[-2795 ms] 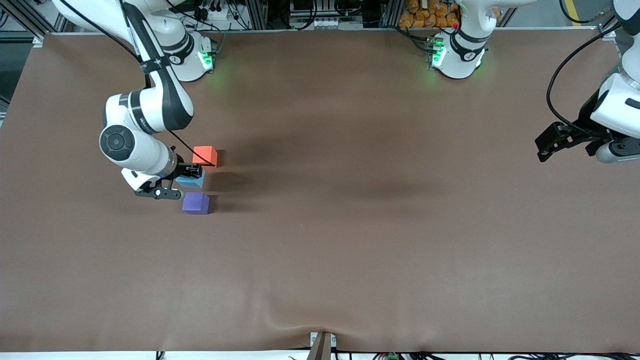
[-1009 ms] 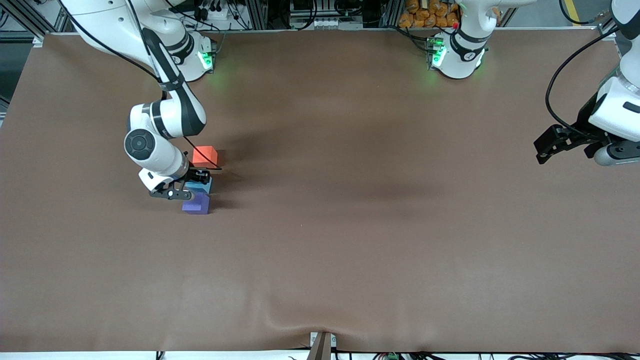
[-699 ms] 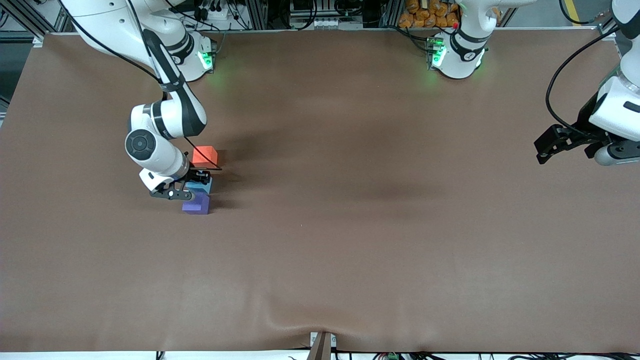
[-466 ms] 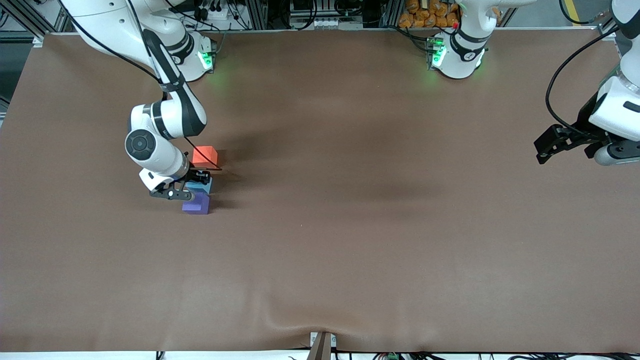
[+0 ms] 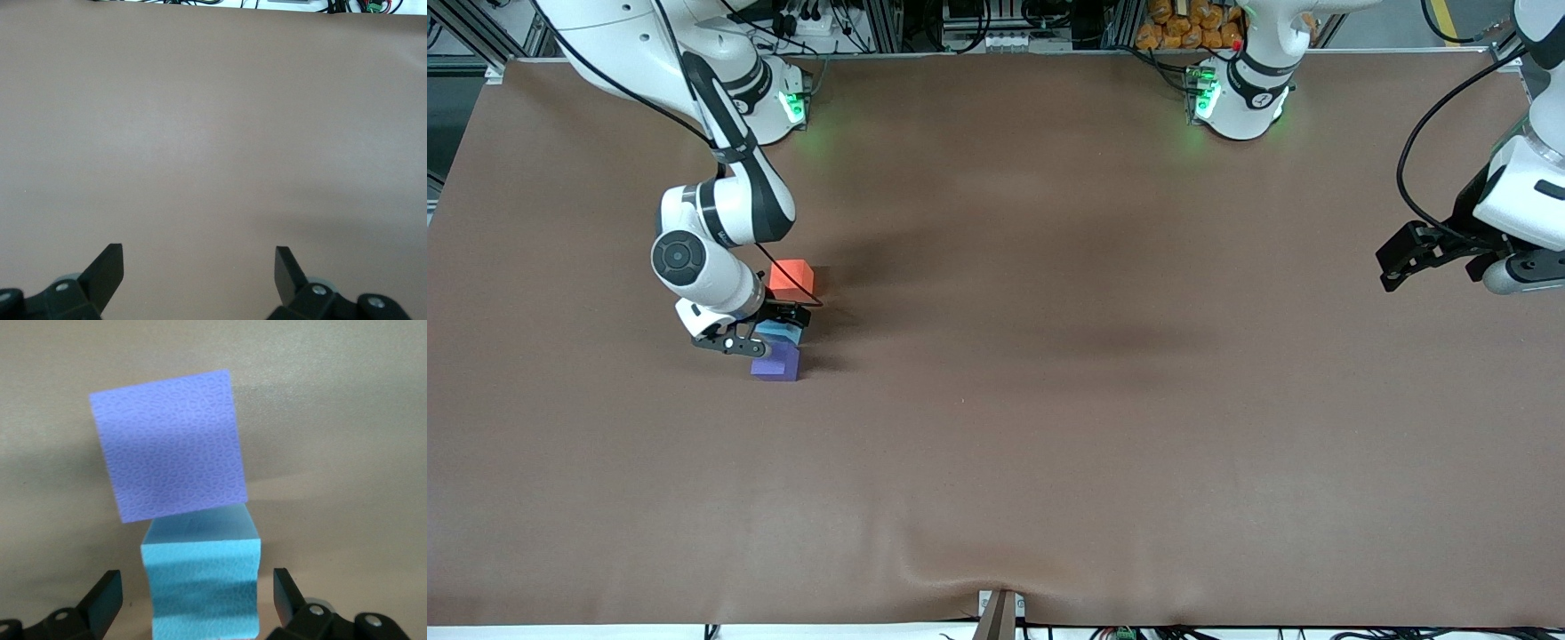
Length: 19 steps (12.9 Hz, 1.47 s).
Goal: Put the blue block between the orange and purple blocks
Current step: 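Open the right gripper and lift it away from the blue block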
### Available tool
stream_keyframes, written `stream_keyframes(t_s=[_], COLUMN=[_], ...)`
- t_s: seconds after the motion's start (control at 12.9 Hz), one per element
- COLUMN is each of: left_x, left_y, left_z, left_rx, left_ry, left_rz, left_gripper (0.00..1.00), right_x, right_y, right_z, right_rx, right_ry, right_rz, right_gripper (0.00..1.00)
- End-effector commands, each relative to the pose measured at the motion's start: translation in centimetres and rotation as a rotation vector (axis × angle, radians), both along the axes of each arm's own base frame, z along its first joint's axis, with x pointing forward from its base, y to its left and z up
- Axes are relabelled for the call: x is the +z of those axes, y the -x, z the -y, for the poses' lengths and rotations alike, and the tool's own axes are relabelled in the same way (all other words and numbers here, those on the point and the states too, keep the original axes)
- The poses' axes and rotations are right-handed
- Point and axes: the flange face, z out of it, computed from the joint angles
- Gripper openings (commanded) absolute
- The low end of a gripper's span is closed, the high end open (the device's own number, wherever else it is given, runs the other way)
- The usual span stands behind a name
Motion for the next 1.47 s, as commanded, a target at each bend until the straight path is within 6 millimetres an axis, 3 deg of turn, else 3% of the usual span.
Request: stream_keyframes(t_s=[0.0,0.16,0.39,0.62,0.85,1.01,1.09,1.4], left_x=[0.9,1.0,0.8,0.8,1.1,1.5,2.2,2.3], left_y=[0.3,0.1,0.0,0.1,0.5,1.2,1.7,3.3], left_z=[-0.3,-0.4,-0.3,0.3,0.5,0.4,0.4,3.5], left_rx=[-0.017,-0.013,-0.015,-0.026,-0.033,-0.029,-0.028,-0.061], left_ry=[0.008,0.009,0.005,0.005,0.005,0.001,0.004,0.001], left_rz=[0.014,0.017,0.016,0.014,0.012,-0.008,-0.008,-0.052], left_gripper=[1.0,1.0,1.0,1.0,1.0,1.0,1.0,1.0], right_x=[7.1,12.8,20.8,27.1,33.4,36.4,37.4,37.8], right_y=[-2.4,-4.6,-7.1,-7.8,-6.3,-4.8,-4.3,-3.8], right_z=[-1.4,-2.1,-0.1,4.3,9.3,11.1,10.9,11.0], right_rx=[-0.007,-0.002,-0.022,-0.026,0.005,0.047,0.05,0.066], right_ry=[-0.002,0.002,-0.01,-0.051,-0.074,-0.076,-0.077,-0.038], right_rz=[-0.06,-0.113,-0.117,-0.083,0.019,0.064,0.081,0.092], right_gripper=[1.0,1.0,1.0,1.0,1.0,1.0,1.0,1.0])
